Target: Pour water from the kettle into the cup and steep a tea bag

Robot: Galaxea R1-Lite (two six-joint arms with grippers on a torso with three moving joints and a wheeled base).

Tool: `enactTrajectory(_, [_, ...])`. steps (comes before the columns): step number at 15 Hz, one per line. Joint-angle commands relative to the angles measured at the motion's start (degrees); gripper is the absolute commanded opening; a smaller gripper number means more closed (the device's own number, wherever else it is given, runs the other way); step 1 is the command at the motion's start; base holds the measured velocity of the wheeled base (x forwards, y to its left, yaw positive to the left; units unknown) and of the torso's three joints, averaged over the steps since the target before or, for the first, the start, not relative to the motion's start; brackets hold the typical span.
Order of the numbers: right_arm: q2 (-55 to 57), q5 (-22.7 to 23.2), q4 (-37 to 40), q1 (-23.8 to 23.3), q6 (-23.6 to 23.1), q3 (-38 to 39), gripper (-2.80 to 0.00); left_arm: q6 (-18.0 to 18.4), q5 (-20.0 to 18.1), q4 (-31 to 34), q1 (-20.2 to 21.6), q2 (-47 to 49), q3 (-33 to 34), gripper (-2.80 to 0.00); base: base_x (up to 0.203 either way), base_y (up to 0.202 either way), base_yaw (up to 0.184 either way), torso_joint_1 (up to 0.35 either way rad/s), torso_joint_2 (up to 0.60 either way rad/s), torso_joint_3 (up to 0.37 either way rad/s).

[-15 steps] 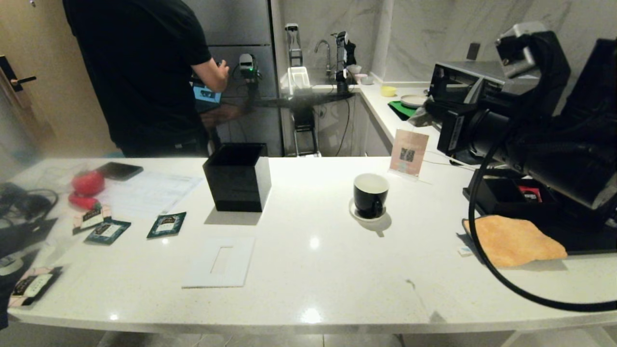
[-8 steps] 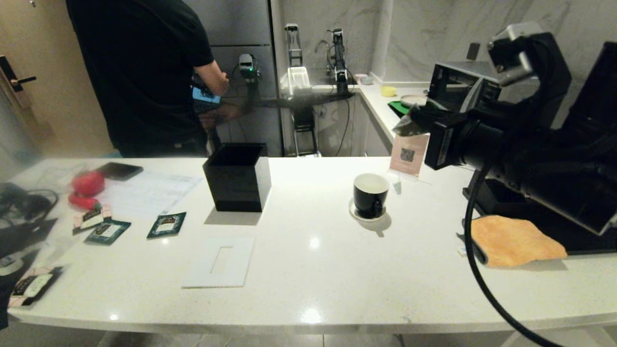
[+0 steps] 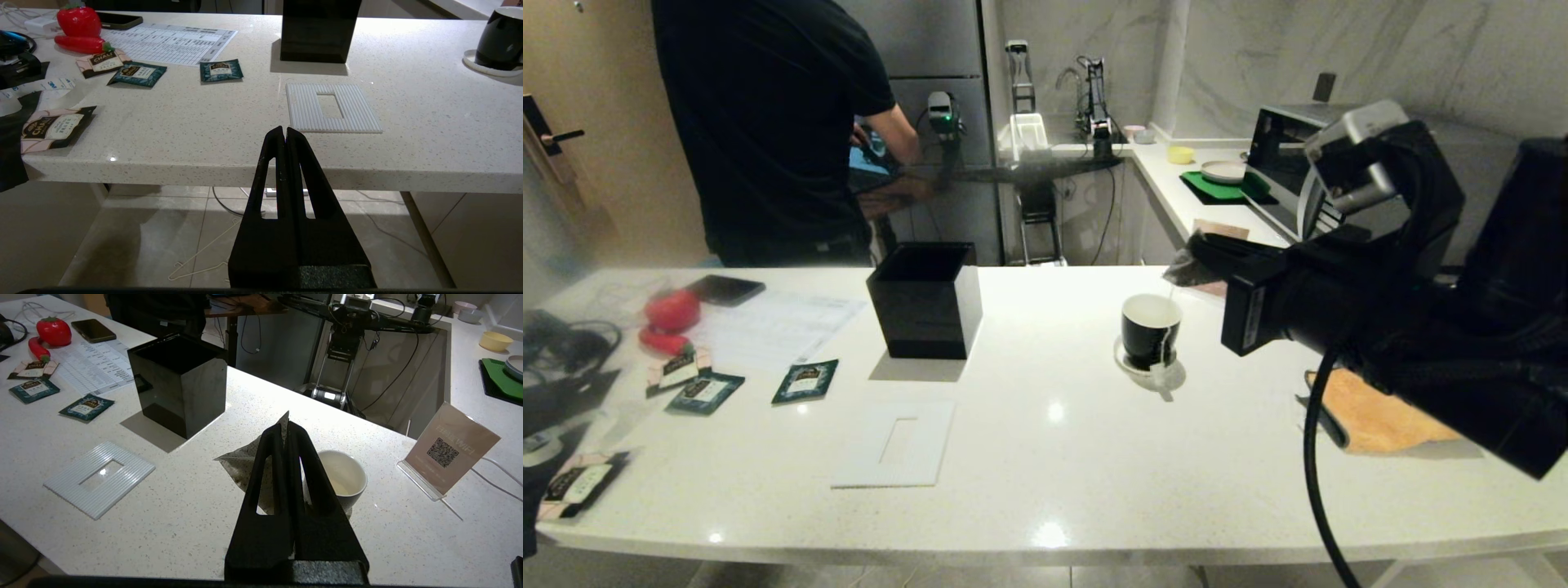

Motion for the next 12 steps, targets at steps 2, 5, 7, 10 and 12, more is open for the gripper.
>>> enactTrajectory(2, [1.22, 0.03, -0.30, 1.51, 0.02, 0.13, -2.80, -0.09, 0.03, -0.01, 0.01, 0.09, 0.00, -2.80, 0.000, 0.000, 0.000, 0.000, 0.00, 0.000])
enactTrajectory(5, [2.48, 0.03, -0.38, 2.19, 0.18, -0.21, -2.80, -0.01, -0.06, -0.01, 0.01, 0.08, 0.00, -2.80, 0.000, 0.000, 0.000, 0.000, 0.00, 0.000])
enactTrajectory(7, [2.89, 0.03, -0.48, 3.41, 0.39, -0.68, -2.80, -0.10, -0.06, -0.10, 0.01, 0.01, 0.00, -2.80, 0.000, 0.000, 0.000, 0.000, 0.00, 0.000])
enactTrajectory(10, [2.90, -0.06, -0.39, 4.60, 0.46, -0.83, -2.80, -0.18, -0.58, -0.10, 0.01, 0.09, 0.00, -2.80, 0.000, 0.000, 0.000, 0.000, 0.00, 0.000])
enactTrajectory(12, [2.90, -0.06, -0.39, 4.60, 0.46, -0.75, -2.80, -0.08, -0.58, 0.05, 0.01, 0.08, 0.00, -2.80, 0.000, 0.000, 0.000, 0.000, 0.00, 0.000])
